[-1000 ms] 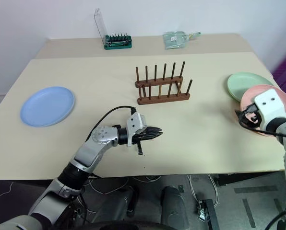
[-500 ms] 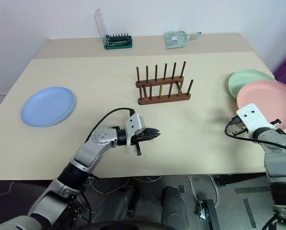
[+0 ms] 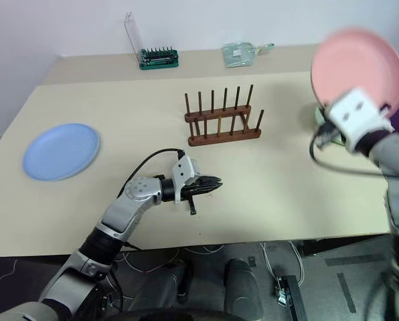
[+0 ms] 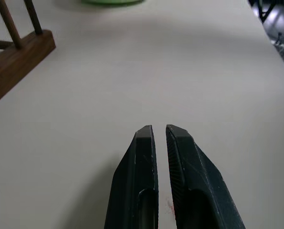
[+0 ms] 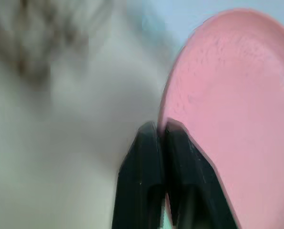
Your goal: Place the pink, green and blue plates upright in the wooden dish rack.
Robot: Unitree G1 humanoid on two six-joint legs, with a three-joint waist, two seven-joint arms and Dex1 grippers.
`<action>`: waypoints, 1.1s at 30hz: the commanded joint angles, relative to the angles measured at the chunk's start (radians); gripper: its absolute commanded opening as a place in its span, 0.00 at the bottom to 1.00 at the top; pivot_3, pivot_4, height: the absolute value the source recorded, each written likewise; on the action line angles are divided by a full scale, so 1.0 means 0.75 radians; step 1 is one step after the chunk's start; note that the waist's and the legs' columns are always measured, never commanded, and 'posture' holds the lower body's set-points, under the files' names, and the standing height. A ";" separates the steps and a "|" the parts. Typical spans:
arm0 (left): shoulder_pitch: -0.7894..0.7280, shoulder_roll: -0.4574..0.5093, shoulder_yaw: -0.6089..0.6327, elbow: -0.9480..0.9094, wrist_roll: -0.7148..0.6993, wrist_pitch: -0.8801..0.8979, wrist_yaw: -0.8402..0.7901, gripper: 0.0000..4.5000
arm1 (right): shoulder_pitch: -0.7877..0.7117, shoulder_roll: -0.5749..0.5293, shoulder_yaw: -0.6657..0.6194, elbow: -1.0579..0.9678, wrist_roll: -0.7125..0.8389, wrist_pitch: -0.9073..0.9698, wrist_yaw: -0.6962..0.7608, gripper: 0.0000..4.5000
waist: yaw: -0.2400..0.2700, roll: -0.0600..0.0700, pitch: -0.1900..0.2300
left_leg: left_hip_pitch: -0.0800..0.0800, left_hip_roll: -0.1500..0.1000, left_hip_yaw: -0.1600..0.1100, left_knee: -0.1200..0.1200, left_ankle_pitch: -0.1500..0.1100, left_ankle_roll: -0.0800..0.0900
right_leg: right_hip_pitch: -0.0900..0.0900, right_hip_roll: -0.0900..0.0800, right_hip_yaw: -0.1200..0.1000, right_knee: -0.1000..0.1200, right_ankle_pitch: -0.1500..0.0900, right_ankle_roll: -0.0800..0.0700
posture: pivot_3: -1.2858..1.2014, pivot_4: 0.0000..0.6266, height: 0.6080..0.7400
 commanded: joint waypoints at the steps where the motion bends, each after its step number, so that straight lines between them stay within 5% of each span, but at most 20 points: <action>1: -0.016 -0.002 0.070 -0.043 -0.044 -0.007 0.018 0.08 | -0.279 0.139 -0.100 -0.030 0.562 0.292 0.095 0.01 | 0.001 0.000 0.000 | 0.000 0.000 0.000 0.000 0.000 0.000 | 0.000 0.000 0.000 0.000 0.000 0.000 | 0.52 0.24 1.00; 4: -0.008 0.003 0.112 -0.079 -0.088 0.024 0.021 0.08 | -0.451 0.211 -0.129 0.157 0.756 0.409 0.156 0.01 | 0.012 -0.001 0.000 | 0.000 0.000 -0.001 0.000 -0.001 0.002 | 0.000 0.000 0.001 -0.001 0.000 0.000 | 0.52 0.24 1.00; 13: 0.080 0.053 0.163 -0.193 -0.111 0.080 0.072 0.08 | -0.709 0.247 -0.012 0.825 0.716 0.416 0.368 0.01 | 0.022 0.000 0.000 | -0.002 -0.006 0.005 0.000 -0.004 0.007 | -0.003 -0.001 0.006 -0.005 0.003 0.005 | 0.52 0.24 1.00; 33: 0.102 0.060 0.158 -0.249 -0.115 0.119 0.093 0.08 | -0.897 0.286 0.041 1.243 0.556 0.306 0.554 0.01 | 0.024 0.001 0.000 | -0.002 -0.006 0.006 -0.001 -0.004 0.006 | -0.005 -0.001 0.008 -0.001 0.004 0.005 | 0.52 0.24 1.00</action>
